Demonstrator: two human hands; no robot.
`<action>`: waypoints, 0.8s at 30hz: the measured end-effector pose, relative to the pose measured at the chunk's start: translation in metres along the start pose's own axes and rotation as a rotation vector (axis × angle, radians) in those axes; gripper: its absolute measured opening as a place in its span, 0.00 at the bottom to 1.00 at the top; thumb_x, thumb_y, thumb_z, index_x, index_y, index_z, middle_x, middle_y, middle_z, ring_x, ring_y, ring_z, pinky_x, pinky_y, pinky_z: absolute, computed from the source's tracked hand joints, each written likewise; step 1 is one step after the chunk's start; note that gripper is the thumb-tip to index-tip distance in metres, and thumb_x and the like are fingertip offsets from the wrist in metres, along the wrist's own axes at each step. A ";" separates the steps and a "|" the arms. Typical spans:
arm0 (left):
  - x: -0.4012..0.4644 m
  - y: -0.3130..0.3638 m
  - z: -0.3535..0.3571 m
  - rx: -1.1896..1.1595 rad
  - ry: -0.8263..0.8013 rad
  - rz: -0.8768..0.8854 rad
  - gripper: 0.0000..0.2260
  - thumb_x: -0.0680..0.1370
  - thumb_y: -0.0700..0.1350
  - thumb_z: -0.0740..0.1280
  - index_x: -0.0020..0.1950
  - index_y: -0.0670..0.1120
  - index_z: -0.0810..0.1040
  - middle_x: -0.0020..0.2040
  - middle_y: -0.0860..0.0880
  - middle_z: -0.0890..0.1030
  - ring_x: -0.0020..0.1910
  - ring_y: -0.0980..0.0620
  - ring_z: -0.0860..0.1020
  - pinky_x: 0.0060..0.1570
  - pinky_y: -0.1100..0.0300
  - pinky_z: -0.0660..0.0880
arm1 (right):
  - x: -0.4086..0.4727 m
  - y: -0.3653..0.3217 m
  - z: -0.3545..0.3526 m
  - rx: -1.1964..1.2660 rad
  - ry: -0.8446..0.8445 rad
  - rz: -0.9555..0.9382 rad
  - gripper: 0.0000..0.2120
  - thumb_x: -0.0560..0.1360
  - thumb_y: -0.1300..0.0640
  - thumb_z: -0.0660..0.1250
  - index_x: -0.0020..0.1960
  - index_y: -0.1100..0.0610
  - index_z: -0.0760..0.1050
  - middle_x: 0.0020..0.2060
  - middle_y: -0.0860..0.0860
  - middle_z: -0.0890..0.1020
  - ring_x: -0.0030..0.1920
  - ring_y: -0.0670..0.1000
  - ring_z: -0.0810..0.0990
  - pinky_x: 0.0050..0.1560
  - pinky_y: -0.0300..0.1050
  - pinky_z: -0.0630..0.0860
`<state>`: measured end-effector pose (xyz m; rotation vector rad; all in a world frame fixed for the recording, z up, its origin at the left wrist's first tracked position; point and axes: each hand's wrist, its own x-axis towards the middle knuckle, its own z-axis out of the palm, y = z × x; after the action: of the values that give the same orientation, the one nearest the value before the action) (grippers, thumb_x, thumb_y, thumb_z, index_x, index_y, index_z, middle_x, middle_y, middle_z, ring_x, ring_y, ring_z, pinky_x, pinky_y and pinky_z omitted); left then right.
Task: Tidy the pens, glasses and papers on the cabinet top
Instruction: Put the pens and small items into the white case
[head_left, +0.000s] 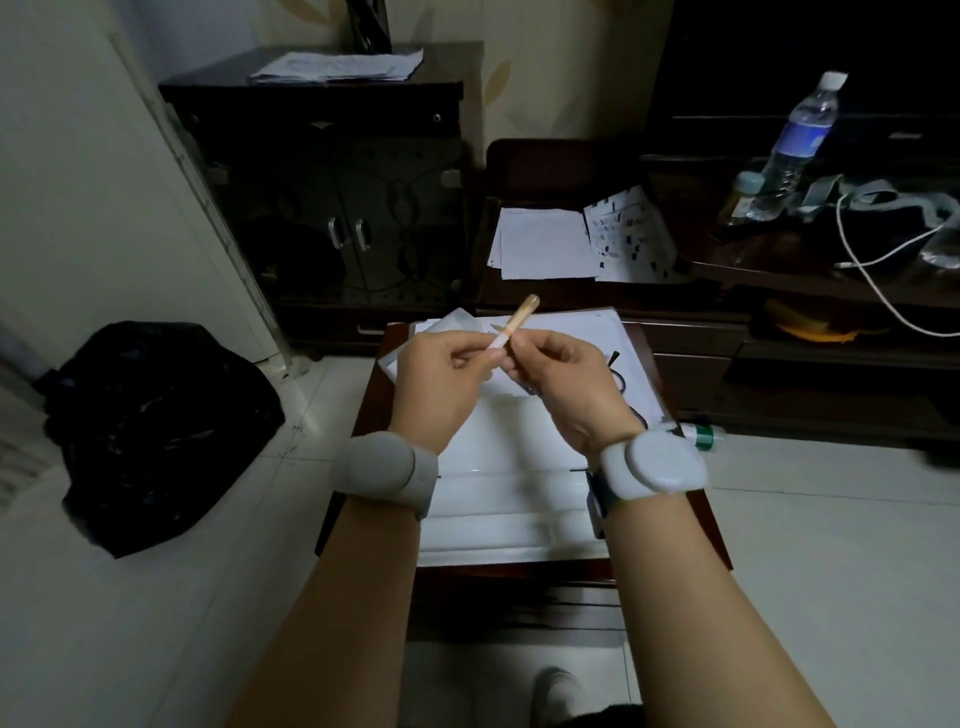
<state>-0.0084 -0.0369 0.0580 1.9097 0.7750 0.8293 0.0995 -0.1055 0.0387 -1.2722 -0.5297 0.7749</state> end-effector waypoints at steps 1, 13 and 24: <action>-0.004 -0.003 -0.002 0.047 0.009 -0.027 0.07 0.74 0.39 0.70 0.51 0.44 0.83 0.39 0.48 0.83 0.41 0.52 0.82 0.45 0.62 0.79 | -0.004 0.001 -0.004 -0.014 0.005 0.005 0.08 0.78 0.64 0.62 0.52 0.66 0.78 0.36 0.55 0.79 0.34 0.44 0.78 0.38 0.31 0.77; -0.050 -0.063 0.014 0.423 -0.227 -0.212 0.05 0.71 0.40 0.73 0.47 0.45 0.84 0.43 0.48 0.80 0.44 0.49 0.78 0.49 0.54 0.78 | -0.004 0.044 -0.038 -0.572 0.261 -0.002 0.06 0.73 0.64 0.65 0.42 0.55 0.78 0.37 0.51 0.79 0.41 0.50 0.77 0.45 0.40 0.72; -0.055 -0.072 0.019 0.518 -0.327 -0.036 0.04 0.72 0.40 0.72 0.47 0.44 0.81 0.45 0.51 0.79 0.45 0.54 0.77 0.47 0.58 0.75 | -0.009 0.049 -0.034 -0.661 0.311 -0.052 0.07 0.75 0.63 0.66 0.52 0.62 0.79 0.46 0.55 0.82 0.45 0.48 0.77 0.50 0.37 0.72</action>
<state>-0.0386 -0.0590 -0.0264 2.3983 0.8715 0.2878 0.1082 -0.1291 -0.0163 -1.9402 -0.5819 0.3436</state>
